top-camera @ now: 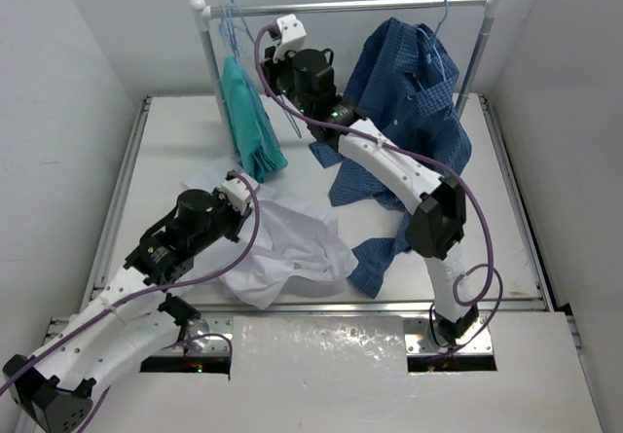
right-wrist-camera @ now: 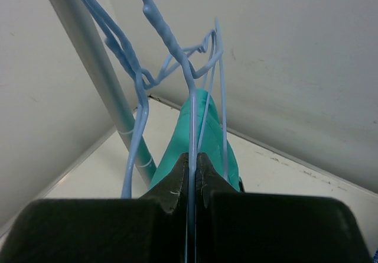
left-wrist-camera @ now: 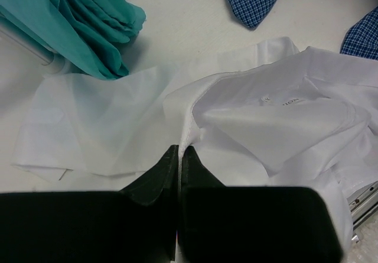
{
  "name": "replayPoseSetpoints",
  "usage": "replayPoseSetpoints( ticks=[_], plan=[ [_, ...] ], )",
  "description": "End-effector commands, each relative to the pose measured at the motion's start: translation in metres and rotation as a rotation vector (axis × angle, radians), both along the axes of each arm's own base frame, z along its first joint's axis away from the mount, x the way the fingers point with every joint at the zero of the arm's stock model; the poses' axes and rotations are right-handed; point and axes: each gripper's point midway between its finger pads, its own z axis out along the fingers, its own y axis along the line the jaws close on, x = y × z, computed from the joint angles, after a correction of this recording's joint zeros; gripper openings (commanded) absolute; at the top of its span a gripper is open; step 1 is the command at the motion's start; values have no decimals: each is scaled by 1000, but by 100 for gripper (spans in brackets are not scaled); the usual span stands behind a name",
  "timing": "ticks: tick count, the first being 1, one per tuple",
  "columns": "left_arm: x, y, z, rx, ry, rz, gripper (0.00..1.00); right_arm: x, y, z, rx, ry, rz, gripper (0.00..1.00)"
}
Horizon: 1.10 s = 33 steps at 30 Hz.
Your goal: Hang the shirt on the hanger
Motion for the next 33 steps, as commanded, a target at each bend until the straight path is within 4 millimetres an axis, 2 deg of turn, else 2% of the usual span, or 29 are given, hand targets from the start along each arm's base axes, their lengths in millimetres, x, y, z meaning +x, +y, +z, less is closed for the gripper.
replayPoseSetpoints(
  ticks=[1, 9, 11, 12, 13, 14, 15, 16, 21, 22, 23, 24, 25, 26, 28, 29, 30, 31, 32, 33],
  plan=[
    [8, -1, 19, -23, -69, 13, 0, -29, -23, 97, 142, -160, 24, 0],
    [6, 4, 16, -13, -71, 25, 0, -32, -43, 106, 135, -177, -12, 0],
    [7, 4, 19, -11, -76, 30, 0, -36, -45, 98, 114, -165, -10, 0],
    [7, 4, 20, -11, -76, 30, 0, -44, -55, 110, 116, -187, -21, 0],
    [8, 4, 21, -12, -79, 30, 0, -45, -57, 96, 89, -169, -23, 0],
    [9, 4, 23, -14, -83, 31, 0, -49, -61, 94, 77, -171, -23, 0],
    [11, 3, 26, -19, -93, 33, 0, -58, -69, 106, 69, -198, -25, 0],
    [11, 2, 27, -20, -97, 30, 0, -61, -71, 94, 46, -180, -24, 0],
    [17, -6, 34, -26, -99, 6, 0, -80, -90, 86, 3, -178, -23, 0],
    [18, -7, 35, -28, -98, 5, 0, -82, -93, 73, -16, -156, -25, 0],
    [20, -8, 35, -28, -95, 5, 0, -90, -100, 81, -6, -166, -19, 0],
    [21, -9, 37, -34, -94, 8, 0, -94, -104, 80, -10, -163, -17, 0],
    [22, -10, 39, -40, -96, 8, 0, -97, -107, 67, -32, -142, -14, 0],
    [24, -11, 41, -46, -94, 11, 0, -109, -116, 73, -45, -147, -9, 0],
    [24, -14, 46, -66, -91, 10, 0, -129, -132, 64, -101, -116, 1, 0],
    [25, -15, 47, -73, -91, 11, 0, -136, -137, 67, -96, -123, 2, 0],
    [25, -15, 49, -82, -89, 15, 0, -145, -144, 52, -146, -84, 11, 0],
    [25, -16, 50, -87, -88, 17, 0, -163, -153, 47, -169, -78, 40, 0],
    [26, -16, 50, -89, -87, 18, 0, -163, -154, 27, -213, -37, 46, 0],
    [27, -17, 51, -96, -88, 20, 0, -187, -159, 15, -246, -4, 113, 0]
  ],
)
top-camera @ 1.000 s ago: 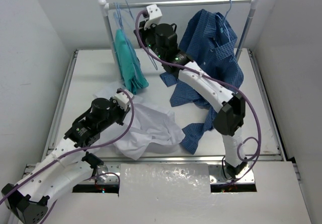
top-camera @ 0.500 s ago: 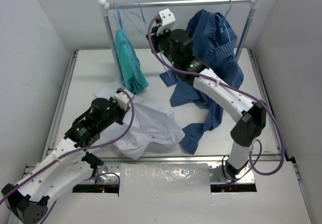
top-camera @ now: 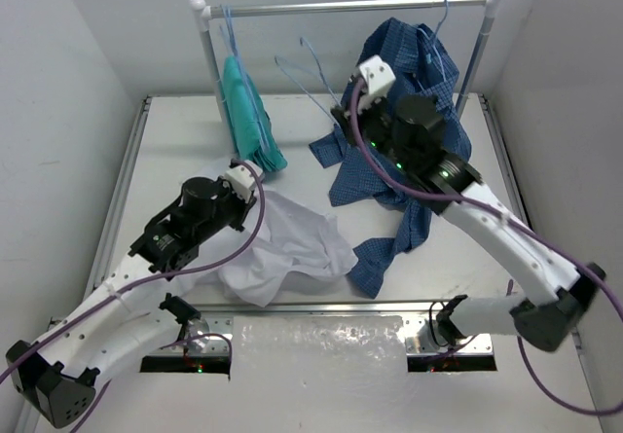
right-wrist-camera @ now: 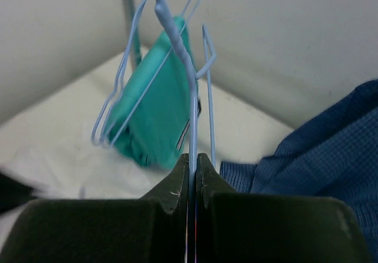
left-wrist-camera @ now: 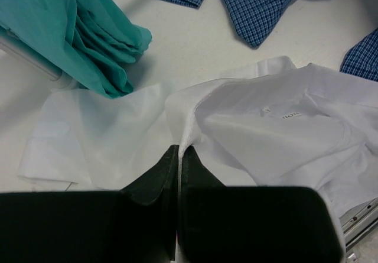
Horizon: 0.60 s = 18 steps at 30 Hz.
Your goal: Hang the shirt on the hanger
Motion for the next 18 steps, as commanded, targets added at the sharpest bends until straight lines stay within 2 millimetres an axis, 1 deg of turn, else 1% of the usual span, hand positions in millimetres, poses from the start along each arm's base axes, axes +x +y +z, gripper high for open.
replayPoseSetpoints(
  ticks=[1, 2, 4, 5, 6, 8, 9, 10, 11, 12, 13, 14, 15, 18],
  plan=[
    [11, -10, 36, -91, -77, 7, 0, -51, -18, -26, -119, 71, 126, 0],
    [12, -10, 36, -101, -76, 16, 0, -80, -20, -37, -146, 113, 224, 0],
    [15, -12, 34, -111, -65, 27, 0, -104, -26, -50, -169, 159, 289, 0],
    [16, -13, 34, -116, -61, 31, 0, -118, -33, -65, -191, 225, 300, 0],
    [18, -14, 35, -131, -57, 40, 0, -131, -42, -69, -189, 238, 305, 0],
    [22, -16, 31, -134, -40, 50, 0, -147, -52, -80, -184, 287, 308, 0],
    [23, -16, 30, -139, -36, 57, 0, -159, -56, -85, -169, 290, 330, 0],
    [25, -18, 28, -138, -26, 59, 0, -167, -55, -87, -155, 296, 355, 0],
    [27, -19, 28, -145, -22, 66, 0, -174, -53, -97, -141, 325, 381, 0],
    [29, -19, 28, -148, -19, 71, 0, -179, -50, -100, -127, 334, 409, 0],
    [31, -22, 28, -151, -13, 69, 0, -190, -46, -100, -105, 340, 466, 0],
    [32, -24, 30, -156, -15, 67, 0, -194, -41, -101, -71, 350, 492, 0],
    [33, -25, 33, -160, -18, 64, 0, -198, -39, -113, -70, 382, 512, 0],
    [36, -25, 31, -150, -23, 67, 0, -206, -37, -121, -64, 403, 548, 0]
  ],
)
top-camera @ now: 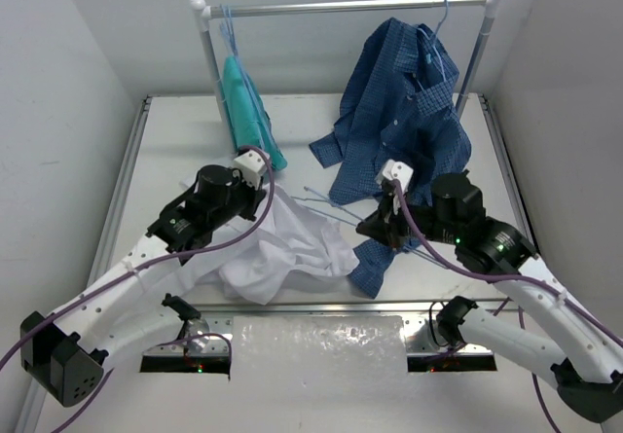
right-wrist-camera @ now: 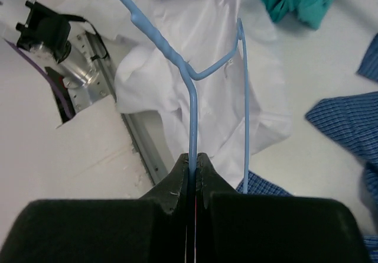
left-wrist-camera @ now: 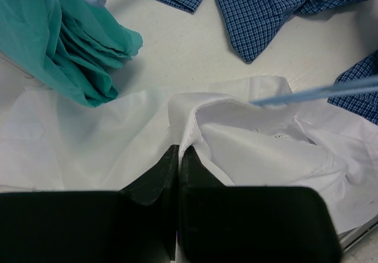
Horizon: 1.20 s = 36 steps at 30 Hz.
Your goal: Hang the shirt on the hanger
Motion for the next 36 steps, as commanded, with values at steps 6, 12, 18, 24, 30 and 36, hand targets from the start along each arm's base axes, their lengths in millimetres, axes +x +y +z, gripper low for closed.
replayPoseSetpoints(
  ticks=[6, 12, 18, 24, 30, 36],
  plan=[
    [16, -10, 35, -72, -102, 1, 0, -13, 16, -11, 50, 56, 100, 0],
    [14, 2, 11, 20, -85, 12, 0, 1, -7, 13, -1, -40, -31, 0],
    [20, 3, -2, 82, -56, 6, 0, -8, -14, 29, -15, -23, -24, 0],
    [34, -6, 7, 106, -60, -14, 0, -14, -16, 43, 1, -19, -19, 0],
    [37, -12, 10, 93, -68, -34, 0, -17, -4, 28, 46, 30, 14, 0],
    [37, -13, 17, 79, -88, -37, 0, -1, 28, 12, 169, 57, 50, 0]
  ],
)
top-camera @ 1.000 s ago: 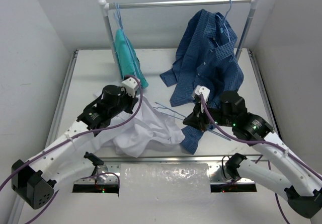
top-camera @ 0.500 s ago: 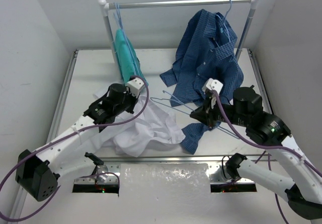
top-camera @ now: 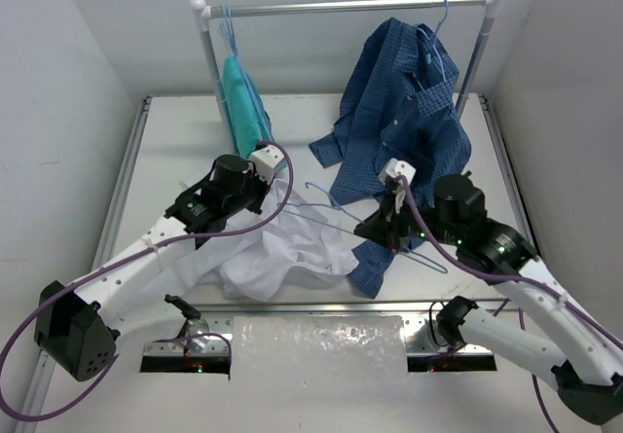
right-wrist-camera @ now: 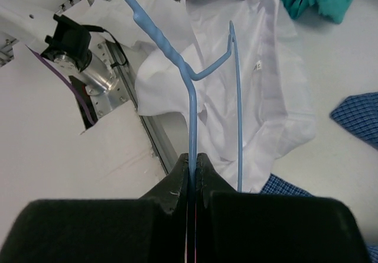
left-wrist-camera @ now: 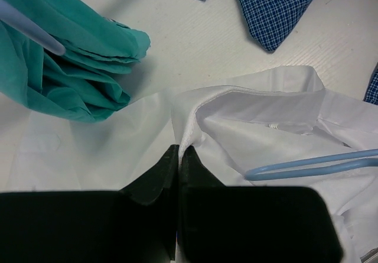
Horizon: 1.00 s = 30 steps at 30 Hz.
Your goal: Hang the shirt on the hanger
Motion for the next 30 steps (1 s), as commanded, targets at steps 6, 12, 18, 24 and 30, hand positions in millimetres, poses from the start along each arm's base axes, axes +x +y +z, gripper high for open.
replayPoseSetpoints(
  ticks=[6, 12, 18, 24, 30],
  plan=[
    [4, -10, 45, -82, -91, -26, 0, 23, 36, -13, 120, -5, 41, 0],
    [-20, -21, 68, -127, -128, -169, 0, 37, 54, -17, 199, -1, 45, 0],
    [-53, -45, 109, -243, -196, -381, 0, 46, 70, -24, 279, -1, 70, 0],
    [-69, -61, 119, -260, -158, -511, 0, 53, 79, -33, 290, -1, 83, 0],
    [-95, -67, 90, -268, -50, -619, 6, 54, 85, -29, 354, -21, 105, 0]
  ],
)
